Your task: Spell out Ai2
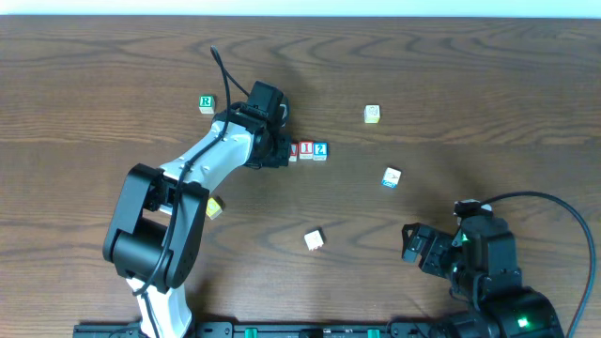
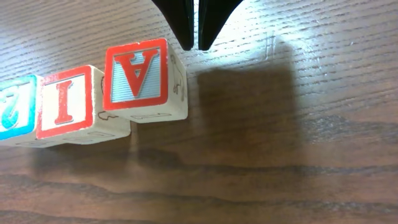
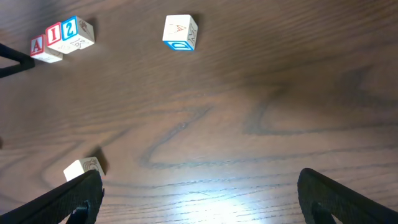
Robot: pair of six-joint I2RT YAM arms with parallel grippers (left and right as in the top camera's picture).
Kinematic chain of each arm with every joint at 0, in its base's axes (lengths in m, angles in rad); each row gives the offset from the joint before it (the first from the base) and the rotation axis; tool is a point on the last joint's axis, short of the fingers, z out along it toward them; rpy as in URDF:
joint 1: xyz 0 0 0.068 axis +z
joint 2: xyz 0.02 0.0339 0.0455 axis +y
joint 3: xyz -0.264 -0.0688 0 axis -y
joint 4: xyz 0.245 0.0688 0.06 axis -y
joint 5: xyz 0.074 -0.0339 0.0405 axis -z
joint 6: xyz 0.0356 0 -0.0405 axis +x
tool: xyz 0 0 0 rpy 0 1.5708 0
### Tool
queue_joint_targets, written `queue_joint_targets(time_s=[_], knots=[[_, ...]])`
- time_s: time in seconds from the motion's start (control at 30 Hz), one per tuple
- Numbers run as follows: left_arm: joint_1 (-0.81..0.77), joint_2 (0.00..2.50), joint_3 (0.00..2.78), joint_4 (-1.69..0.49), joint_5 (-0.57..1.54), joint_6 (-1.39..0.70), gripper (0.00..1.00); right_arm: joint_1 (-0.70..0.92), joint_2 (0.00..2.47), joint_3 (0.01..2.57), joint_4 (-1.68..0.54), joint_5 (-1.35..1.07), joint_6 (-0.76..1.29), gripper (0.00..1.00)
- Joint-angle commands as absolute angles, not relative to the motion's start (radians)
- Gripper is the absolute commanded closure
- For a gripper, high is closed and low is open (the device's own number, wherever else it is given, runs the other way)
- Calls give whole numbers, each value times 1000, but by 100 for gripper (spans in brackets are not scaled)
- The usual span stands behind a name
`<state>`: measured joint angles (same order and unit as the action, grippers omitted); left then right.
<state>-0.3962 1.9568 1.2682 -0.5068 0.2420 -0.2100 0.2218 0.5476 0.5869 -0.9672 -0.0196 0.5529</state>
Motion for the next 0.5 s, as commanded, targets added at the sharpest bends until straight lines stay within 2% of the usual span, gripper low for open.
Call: queue_joint_targets(time_s=[0.0,0.47], knots=[[-400,1969,1269,-516,287,-218,94,224,543,585,-966,-19,568,1],[-439,1969,1269,-545,285,-218,94,224,543,585,-966,-19,568,1]])
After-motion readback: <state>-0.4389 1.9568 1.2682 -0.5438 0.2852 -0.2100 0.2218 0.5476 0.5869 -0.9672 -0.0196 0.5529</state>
